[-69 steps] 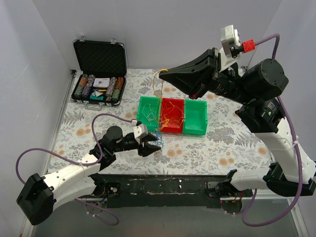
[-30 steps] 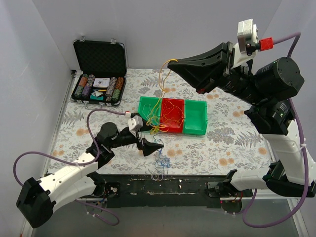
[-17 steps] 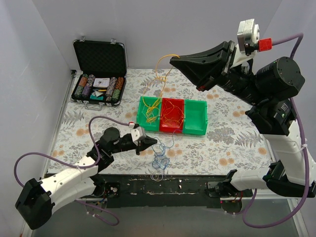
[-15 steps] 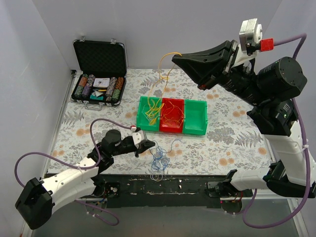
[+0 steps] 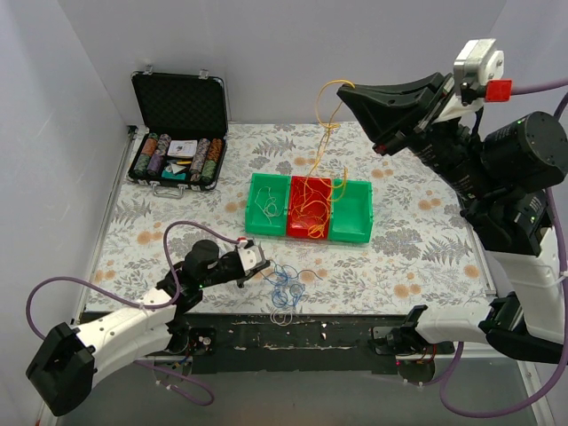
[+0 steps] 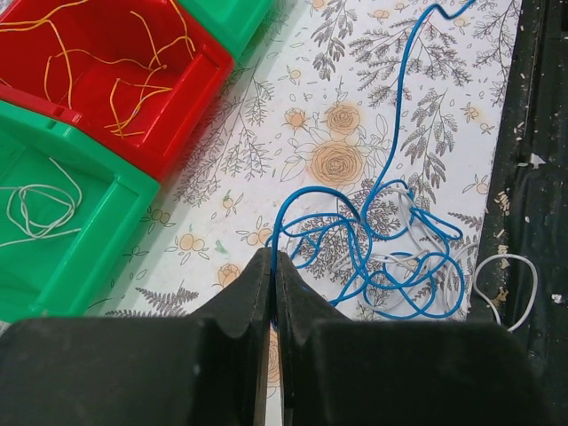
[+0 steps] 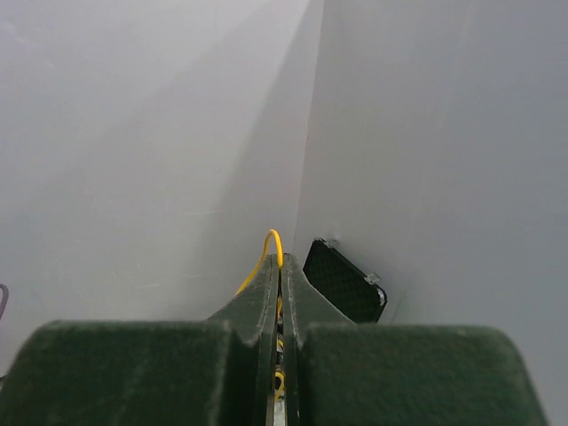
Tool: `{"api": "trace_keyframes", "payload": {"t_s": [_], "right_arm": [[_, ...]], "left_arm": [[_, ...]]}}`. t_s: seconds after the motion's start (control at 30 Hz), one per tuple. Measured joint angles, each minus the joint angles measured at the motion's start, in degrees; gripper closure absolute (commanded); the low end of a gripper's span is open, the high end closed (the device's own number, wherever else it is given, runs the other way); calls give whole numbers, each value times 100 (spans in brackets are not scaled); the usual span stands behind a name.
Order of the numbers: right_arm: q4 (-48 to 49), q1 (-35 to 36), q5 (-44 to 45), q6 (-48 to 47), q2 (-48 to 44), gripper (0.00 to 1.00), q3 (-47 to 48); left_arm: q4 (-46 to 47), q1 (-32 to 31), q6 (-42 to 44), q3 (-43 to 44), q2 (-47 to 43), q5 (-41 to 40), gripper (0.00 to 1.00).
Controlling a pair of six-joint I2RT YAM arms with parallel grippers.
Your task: Untangle the cables
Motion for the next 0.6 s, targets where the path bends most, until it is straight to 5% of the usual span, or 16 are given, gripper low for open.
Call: {"api": "trace_keyframes", "payload": {"t_s": [0.6], "right_arm": [[240,-177,973,-503,527,99,-1700]], "left_arm": [[-293,247,-131,678,-245,-4,100]]}}
